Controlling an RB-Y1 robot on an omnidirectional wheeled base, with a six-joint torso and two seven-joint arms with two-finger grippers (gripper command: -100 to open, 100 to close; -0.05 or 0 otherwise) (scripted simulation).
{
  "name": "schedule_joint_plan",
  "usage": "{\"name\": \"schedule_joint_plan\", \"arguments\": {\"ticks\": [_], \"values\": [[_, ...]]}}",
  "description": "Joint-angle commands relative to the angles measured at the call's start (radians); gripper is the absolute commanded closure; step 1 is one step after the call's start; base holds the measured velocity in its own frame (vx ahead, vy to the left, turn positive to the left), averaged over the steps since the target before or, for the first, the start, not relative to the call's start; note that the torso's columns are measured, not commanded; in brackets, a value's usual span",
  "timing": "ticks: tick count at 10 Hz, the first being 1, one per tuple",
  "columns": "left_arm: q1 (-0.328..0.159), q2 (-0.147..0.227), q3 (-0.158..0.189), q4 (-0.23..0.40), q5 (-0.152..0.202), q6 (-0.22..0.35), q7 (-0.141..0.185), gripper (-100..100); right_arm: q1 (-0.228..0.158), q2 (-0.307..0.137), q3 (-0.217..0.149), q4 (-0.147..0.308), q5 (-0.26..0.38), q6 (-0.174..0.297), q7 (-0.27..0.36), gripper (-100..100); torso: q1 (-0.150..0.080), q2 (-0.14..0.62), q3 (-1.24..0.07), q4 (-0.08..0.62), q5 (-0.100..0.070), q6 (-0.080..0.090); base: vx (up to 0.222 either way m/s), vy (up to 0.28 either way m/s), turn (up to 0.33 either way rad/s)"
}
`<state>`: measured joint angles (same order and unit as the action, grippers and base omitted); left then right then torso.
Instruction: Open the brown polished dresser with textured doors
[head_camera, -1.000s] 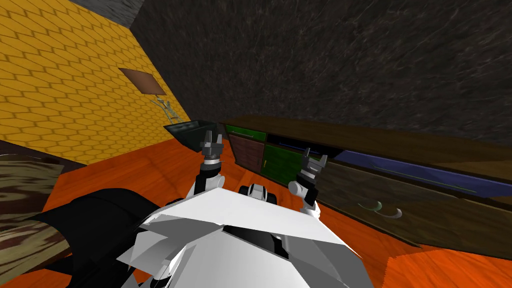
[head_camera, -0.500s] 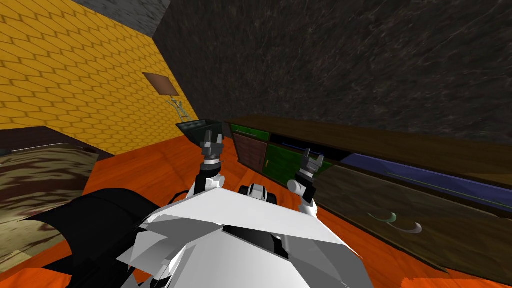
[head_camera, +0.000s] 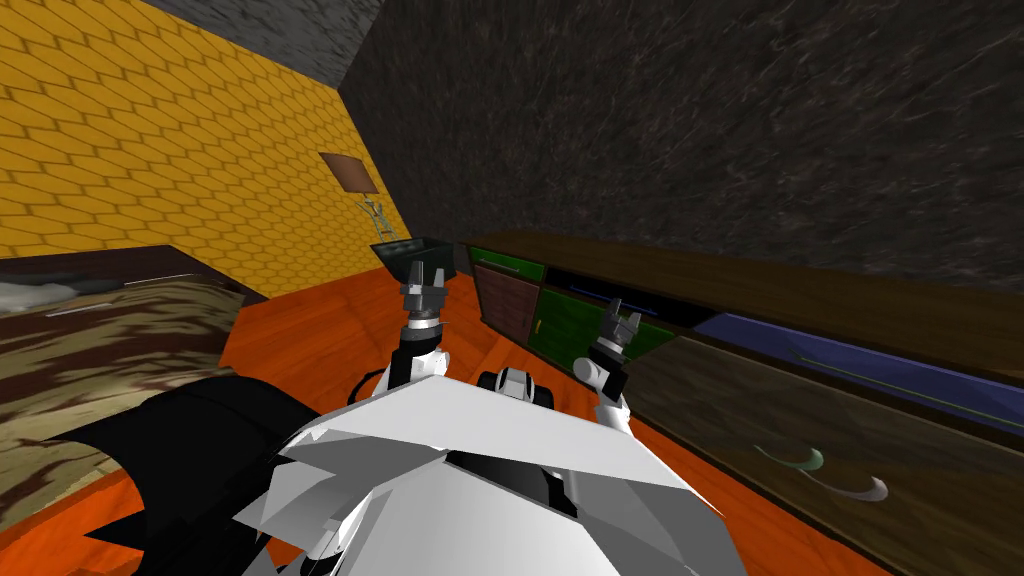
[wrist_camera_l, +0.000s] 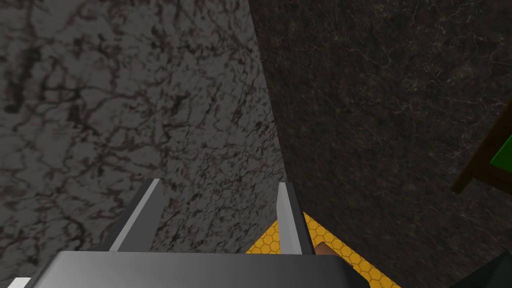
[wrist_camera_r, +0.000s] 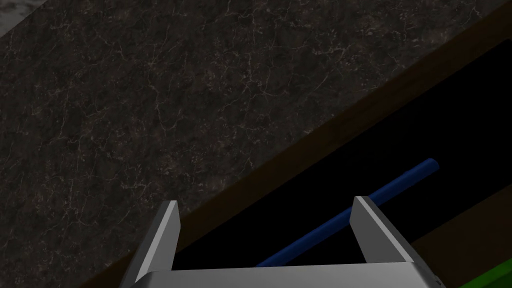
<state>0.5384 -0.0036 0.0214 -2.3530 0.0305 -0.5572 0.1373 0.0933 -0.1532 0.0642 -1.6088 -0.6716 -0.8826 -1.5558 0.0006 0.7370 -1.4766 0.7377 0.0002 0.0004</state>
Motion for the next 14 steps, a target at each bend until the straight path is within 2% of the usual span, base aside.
{"name": "schedule_joint_plan", "arguments": {"ticks": [1, 2, 3, 4, 5, 6, 7, 8, 9, 13, 14], "values": [[0.000, 0.000, 0.000, 0.000, 0.000, 0.000, 0.000, 0, -0.018, 0.000, 0.000, 0.035, -0.024, -0.008, -0.066, -100, 0.000, 0.001, 0.000, 0.000, 0.000, -0.001, -0.030, -0.012, 0.130], [0.000, 0.000, 0.000, 0.000, 0.000, 0.000, 0.000, 0, -0.036, -0.001, 0.000, 0.068, -0.046, -0.015, -0.099, -100, -0.001, 0.001, 0.001, 0.000, 0.000, 0.000, -0.041, -0.013, 0.239], [0.000, 0.000, 0.000, 0.000, 0.000, 0.000, 0.000, 0, -0.036, -0.001, 0.000, 0.068, -0.046, -0.015, -0.121, -100, -0.001, 0.002, 0.001, 0.000, 0.000, -0.001, -0.037, -0.016, 0.093], [0.000, 0.000, 0.000, 0.000, 0.000, 0.000, 0.000, 0, -0.053, -0.002, 0.000, 0.100, -0.067, -0.023, -0.151, -100, -0.001, 0.001, 0.001, 0.000, 0.000, 0.000, -0.043, -0.013, 0.152], [0.000, 0.000, 0.000, 0.000, 0.000, 0.000, 0.000, 0, -0.053, -0.002, 0.000, 0.100, -0.067, -0.023, -0.173, -100, -0.001, 0.001, 0.001, 0.000, 0.000, -0.001, -0.034, -0.013, 0.106], [0.000, 0.000, 0.000, 0.000, 0.000, 0.000, 0.000, 0, -0.069, -0.005, -0.001, 0.130, -0.086, -0.030, -0.207, -100, -0.001, 0.001, 0.000, 0.000, 0.000, 0.000, -0.035, -0.012, 0.145], [0.000, 0.000, 0.000, 0.000, 0.000, 0.000, 0.000, 0, -0.069, -0.005, -0.001, 0.130, -0.086, -0.030, -0.223, -100, -0.001, 0.001, 0.000, 0.000, 0.000, -0.001, -0.029, -0.013, 0.093], [0.000, 0.000, 0.000, 0.000, 0.000, 0.000, 0.000, 0, -0.083, -0.009, -0.001, 0.157, -0.105, -0.036, -0.259, -100, -0.001, 0.001, 0.000, 0.000, 0.000, 0.000, -0.033, -0.014, 0.230], [0.000, 0.000, 0.000, 0.000, 0.000, 0.000, 0.000, 0, -0.083, -0.009, -0.001, 0.157, -0.105, -0.036, -0.269, -100, -0.001, 0.001, 0.001, 0.000, 0.000, -0.001, -0.027, -0.013, 0.081], [0.000, 0.000, 0.000, 0.000, 0.000, 0.000, 0.000, 0, -0.119, -0.023, -0.001, 0.224, -0.151, -0.053, -0.377, -100, -0.001, 0.001, 0.001, 0.000, 0.000, -0.001, -0.034, -0.010, 0.133], [0.000, 0.000, 0.000, 0.000, 0.000, 0.000, 0.000, 0, -0.119, -0.023, -0.001, 0.224, -0.151, -0.053, -0.384, -100, -0.001, 0.002, 0.001, 0.000, 0.000, 0.000, -0.033, -0.010, 0.055]]}}
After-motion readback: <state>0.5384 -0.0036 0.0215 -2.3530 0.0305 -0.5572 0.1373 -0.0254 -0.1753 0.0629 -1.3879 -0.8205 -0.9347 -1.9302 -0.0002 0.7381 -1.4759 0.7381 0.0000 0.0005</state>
